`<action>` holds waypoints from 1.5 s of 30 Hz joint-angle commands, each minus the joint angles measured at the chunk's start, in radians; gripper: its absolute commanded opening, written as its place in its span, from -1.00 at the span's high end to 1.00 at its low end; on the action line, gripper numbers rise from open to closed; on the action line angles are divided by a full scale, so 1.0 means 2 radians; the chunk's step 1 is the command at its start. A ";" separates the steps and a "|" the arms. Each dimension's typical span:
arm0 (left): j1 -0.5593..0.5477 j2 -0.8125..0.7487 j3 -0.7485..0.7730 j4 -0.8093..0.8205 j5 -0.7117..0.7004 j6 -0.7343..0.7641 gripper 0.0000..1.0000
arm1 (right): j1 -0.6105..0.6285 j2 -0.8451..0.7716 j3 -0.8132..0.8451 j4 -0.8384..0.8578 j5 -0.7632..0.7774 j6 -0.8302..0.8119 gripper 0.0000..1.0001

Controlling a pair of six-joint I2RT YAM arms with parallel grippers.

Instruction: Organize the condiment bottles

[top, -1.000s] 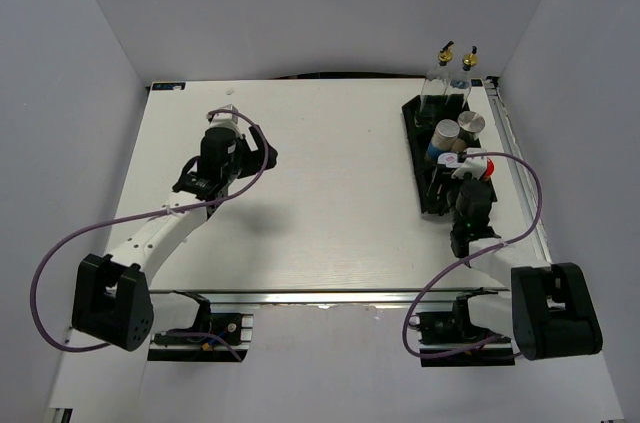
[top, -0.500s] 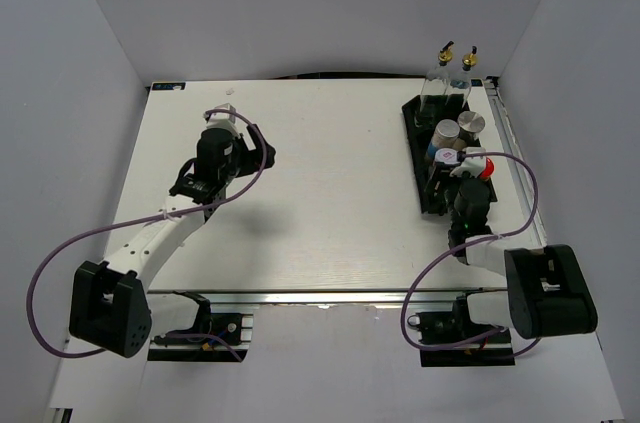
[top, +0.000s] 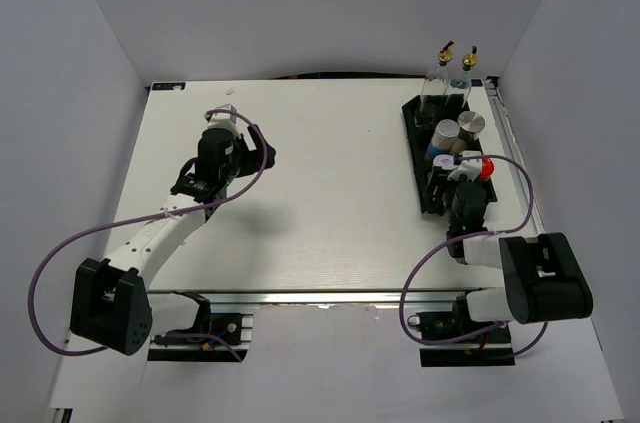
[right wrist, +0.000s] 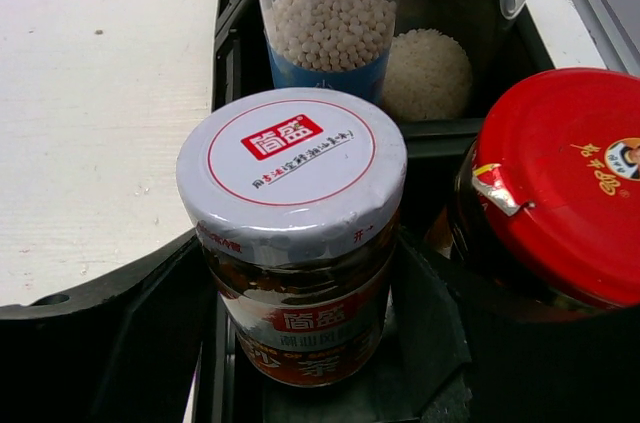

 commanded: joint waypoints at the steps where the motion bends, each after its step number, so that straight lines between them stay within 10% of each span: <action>1: 0.003 -0.001 0.001 0.005 -0.004 0.007 -0.96 | -0.002 0.000 0.021 0.078 0.012 -0.009 0.57; 15: 0.003 0.016 0.005 0.005 -0.004 0.007 -0.96 | -0.002 0.000 0.006 0.094 0.023 0.013 -0.33; 35: 0.003 0.008 0.011 -0.010 -0.022 0.013 -0.96 | -0.002 -0.059 -0.006 0.045 0.009 0.026 -0.72; 45: 0.003 -0.014 0.018 -0.028 -0.042 0.014 -0.96 | -0.002 -0.223 0.103 -0.228 0.093 0.059 -0.79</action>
